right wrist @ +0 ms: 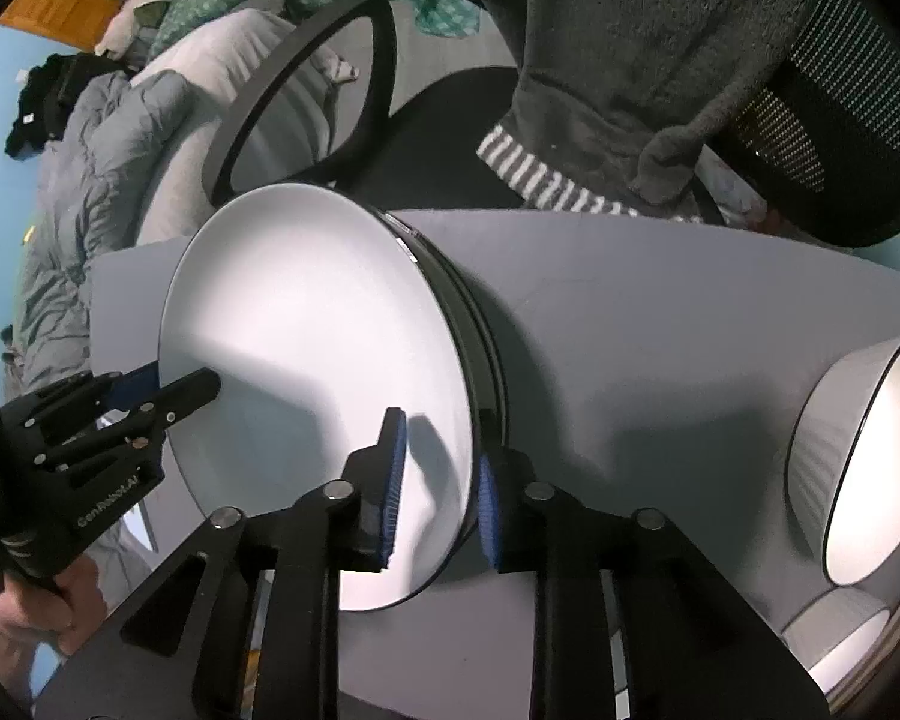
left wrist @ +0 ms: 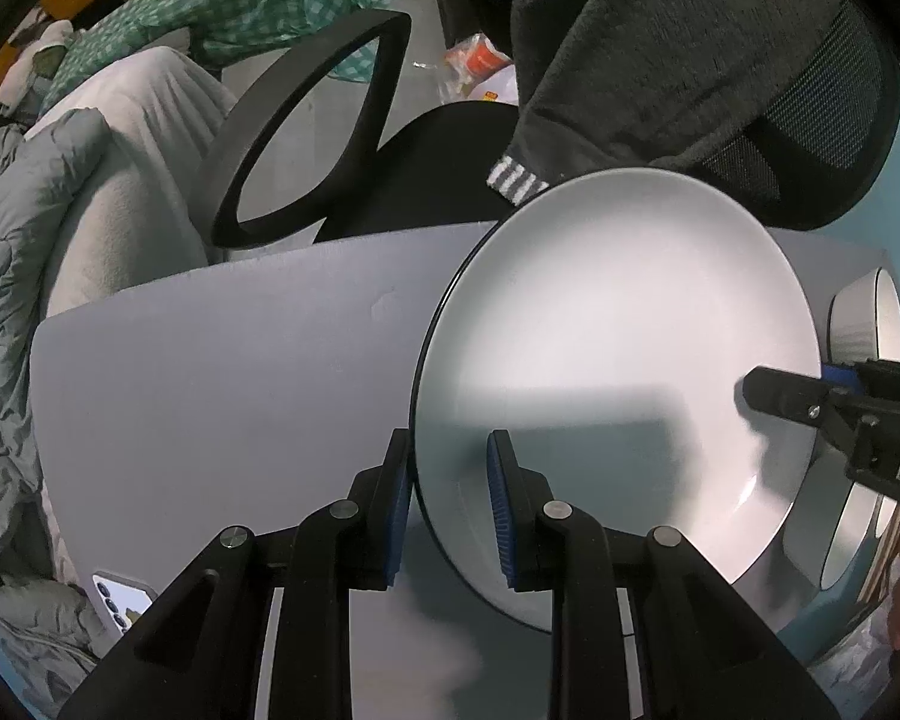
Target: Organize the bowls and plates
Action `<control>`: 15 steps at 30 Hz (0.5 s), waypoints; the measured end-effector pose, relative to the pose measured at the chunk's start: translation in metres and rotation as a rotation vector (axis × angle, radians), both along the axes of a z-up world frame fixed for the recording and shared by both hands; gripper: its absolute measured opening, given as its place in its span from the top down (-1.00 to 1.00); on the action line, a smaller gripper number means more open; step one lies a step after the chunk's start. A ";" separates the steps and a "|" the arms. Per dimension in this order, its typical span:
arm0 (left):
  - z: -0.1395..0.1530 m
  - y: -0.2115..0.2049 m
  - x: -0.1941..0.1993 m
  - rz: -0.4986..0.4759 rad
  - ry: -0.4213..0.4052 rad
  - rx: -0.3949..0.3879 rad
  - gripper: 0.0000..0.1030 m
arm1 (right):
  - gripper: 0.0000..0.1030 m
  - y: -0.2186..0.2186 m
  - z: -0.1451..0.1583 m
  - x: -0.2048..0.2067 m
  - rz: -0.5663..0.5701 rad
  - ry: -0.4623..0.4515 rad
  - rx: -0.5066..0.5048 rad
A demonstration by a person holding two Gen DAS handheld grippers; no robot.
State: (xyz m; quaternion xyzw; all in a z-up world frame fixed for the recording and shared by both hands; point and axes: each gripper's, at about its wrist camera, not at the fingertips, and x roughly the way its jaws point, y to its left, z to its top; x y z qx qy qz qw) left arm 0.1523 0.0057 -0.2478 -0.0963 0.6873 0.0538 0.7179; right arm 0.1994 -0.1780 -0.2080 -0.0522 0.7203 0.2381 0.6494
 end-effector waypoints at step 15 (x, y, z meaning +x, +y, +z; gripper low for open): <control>0.010 0.002 -0.016 0.046 -0.008 -0.048 0.52 | 0.31 -0.006 0.004 -0.004 -0.092 0.077 0.001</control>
